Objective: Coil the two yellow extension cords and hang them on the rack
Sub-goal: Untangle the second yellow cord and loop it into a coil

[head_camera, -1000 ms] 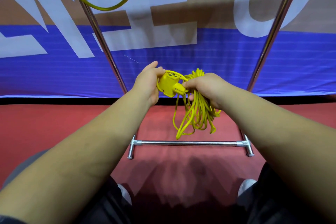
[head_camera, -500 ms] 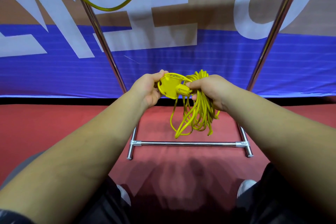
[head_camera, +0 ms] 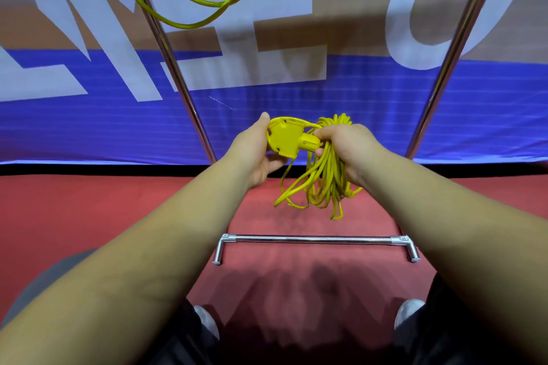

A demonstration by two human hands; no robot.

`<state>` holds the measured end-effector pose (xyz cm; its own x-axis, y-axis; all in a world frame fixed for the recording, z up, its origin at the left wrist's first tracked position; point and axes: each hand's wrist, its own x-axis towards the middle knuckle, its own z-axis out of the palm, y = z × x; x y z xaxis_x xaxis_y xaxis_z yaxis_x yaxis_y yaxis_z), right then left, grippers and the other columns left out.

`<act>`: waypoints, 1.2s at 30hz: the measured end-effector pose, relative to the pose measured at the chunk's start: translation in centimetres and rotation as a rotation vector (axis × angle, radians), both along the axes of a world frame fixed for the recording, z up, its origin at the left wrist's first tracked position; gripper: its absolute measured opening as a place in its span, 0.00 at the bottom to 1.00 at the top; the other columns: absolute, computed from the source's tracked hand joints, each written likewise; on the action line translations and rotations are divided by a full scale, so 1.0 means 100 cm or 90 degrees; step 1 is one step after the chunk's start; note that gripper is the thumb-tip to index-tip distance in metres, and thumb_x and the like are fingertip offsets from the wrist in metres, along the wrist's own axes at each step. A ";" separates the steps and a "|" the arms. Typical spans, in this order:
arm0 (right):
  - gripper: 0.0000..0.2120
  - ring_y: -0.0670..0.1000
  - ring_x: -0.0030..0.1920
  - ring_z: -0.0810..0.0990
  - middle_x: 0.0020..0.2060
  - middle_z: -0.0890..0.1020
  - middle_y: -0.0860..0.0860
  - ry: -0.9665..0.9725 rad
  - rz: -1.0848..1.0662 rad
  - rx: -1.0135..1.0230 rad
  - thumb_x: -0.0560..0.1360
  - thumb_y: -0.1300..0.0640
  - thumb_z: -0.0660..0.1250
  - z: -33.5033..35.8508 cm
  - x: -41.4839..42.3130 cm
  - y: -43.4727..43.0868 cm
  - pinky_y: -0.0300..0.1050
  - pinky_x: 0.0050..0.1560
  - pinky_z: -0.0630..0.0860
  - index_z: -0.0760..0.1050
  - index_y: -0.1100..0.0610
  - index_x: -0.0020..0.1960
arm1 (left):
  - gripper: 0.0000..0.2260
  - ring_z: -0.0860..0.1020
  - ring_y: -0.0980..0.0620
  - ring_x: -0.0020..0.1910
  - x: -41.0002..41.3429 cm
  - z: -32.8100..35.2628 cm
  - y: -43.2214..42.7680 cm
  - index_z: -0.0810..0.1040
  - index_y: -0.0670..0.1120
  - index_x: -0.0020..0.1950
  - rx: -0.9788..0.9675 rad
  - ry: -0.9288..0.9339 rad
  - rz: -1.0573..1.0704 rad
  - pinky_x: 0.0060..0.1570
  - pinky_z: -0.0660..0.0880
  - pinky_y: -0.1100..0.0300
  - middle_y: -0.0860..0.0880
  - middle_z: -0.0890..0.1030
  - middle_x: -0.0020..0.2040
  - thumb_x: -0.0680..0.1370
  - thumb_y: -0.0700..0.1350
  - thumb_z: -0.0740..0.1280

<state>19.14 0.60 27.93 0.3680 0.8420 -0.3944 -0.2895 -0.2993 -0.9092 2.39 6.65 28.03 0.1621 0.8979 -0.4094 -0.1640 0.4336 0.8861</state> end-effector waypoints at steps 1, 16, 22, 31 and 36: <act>0.09 0.50 0.26 0.81 0.33 0.81 0.57 0.002 -0.010 0.006 0.77 0.63 0.73 -0.002 -0.003 0.001 0.48 0.31 0.80 0.82 0.64 0.55 | 0.21 0.86 0.43 0.53 0.001 0.000 -0.002 0.80 0.43 0.64 0.011 -0.010 0.000 0.56 0.82 0.40 0.42 0.86 0.54 0.84 0.59 0.64; 0.05 0.50 0.25 0.80 0.32 0.80 0.56 0.112 -0.013 0.027 0.80 0.61 0.71 -0.001 -0.013 0.006 0.46 0.31 0.78 0.80 0.61 0.55 | 0.19 0.84 0.44 0.58 -0.012 0.012 -0.009 0.79 0.43 0.66 0.051 -0.121 -0.007 0.53 0.82 0.50 0.43 0.85 0.57 0.87 0.56 0.58; 0.09 0.50 0.28 0.81 0.33 0.82 0.54 0.044 0.038 0.040 0.79 0.54 0.75 0.001 -0.011 0.006 0.50 0.34 0.82 0.84 0.61 0.53 | 0.15 0.83 0.41 0.51 -0.018 0.026 -0.008 0.80 0.49 0.54 0.059 -0.066 -0.062 0.60 0.77 0.40 0.45 0.86 0.49 0.86 0.57 0.59; 0.11 0.47 0.27 0.80 0.47 0.90 0.54 -0.171 0.175 0.074 0.81 0.53 0.74 0.006 -0.010 -0.002 0.45 0.30 0.79 0.84 0.61 0.55 | 0.19 0.83 0.52 0.41 -0.036 0.042 0.014 0.82 0.42 0.57 0.171 0.082 -0.037 0.46 0.77 0.55 0.52 0.67 0.27 0.87 0.54 0.58; 0.11 0.49 0.30 0.79 0.47 0.90 0.55 -0.165 0.215 0.064 0.82 0.53 0.72 0.010 -0.009 -0.005 0.45 0.31 0.80 0.83 0.62 0.55 | 0.14 0.80 0.54 0.38 -0.031 0.047 0.008 0.77 0.39 0.59 -0.002 -0.042 -0.005 0.38 0.85 0.51 0.52 0.70 0.27 0.88 0.47 0.58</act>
